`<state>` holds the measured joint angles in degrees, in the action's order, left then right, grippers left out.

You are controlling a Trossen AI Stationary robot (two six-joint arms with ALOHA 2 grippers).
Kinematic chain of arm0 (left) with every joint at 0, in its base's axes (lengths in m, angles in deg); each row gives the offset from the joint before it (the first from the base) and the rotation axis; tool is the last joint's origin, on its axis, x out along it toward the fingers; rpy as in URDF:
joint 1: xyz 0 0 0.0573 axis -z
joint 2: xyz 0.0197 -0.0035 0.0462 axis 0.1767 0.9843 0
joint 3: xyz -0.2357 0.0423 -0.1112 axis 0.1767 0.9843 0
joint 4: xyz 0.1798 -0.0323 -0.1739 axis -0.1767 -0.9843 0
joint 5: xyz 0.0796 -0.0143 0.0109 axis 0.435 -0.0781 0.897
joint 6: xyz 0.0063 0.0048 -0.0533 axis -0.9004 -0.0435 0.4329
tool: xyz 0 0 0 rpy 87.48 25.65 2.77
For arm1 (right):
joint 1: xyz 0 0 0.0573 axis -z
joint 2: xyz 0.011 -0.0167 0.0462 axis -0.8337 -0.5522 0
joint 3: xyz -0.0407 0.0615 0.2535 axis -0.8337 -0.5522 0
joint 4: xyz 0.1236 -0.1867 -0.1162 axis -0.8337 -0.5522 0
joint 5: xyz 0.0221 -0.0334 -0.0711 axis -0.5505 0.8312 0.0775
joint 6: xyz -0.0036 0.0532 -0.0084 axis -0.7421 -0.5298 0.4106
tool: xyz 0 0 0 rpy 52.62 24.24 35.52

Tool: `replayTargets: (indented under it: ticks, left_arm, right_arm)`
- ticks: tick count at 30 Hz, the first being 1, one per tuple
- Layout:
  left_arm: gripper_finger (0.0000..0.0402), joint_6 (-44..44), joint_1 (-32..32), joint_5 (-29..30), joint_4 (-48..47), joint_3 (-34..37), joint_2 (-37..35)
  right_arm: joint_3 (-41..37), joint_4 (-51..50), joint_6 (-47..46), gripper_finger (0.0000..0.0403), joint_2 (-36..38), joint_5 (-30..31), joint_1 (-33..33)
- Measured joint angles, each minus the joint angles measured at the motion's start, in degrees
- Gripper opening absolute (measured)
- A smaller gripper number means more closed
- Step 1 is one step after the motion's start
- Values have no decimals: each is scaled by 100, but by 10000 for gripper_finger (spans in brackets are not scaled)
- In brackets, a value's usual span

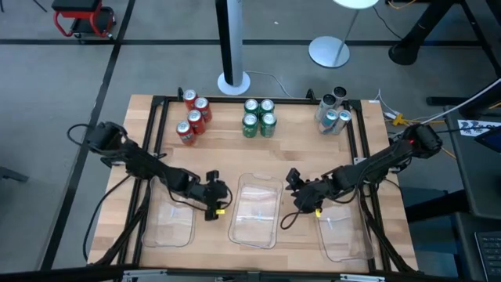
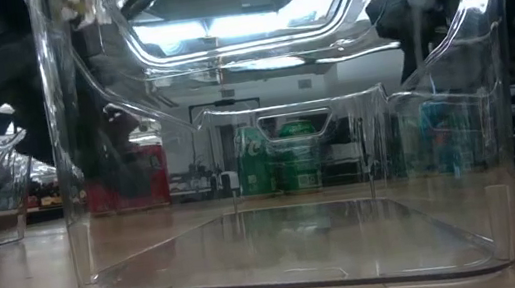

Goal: Sort soda cans
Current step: Adjust the transparent bins

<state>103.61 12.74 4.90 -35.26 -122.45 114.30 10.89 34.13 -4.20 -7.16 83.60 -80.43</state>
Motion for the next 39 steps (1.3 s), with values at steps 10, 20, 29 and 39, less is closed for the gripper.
replayTargets:
  ticks: [10,20,29,39]
  left_arm:
    - [153,-15,-2,14,345,-2,-83]
    - [153,48,9,14,377,-2,-67]
    - [153,175,199,11,657,-4,25]
    - [153,388,388,16,702,-4,23]
  right_arm:
    - [784,-822,-313,161,195,-345,9]
    - [935,-850,-1132,161,-53,-856,232]
    - [935,-664,-1086,161,-550,-925,275]
    - [935,-329,-947,161,-551,-599,273]
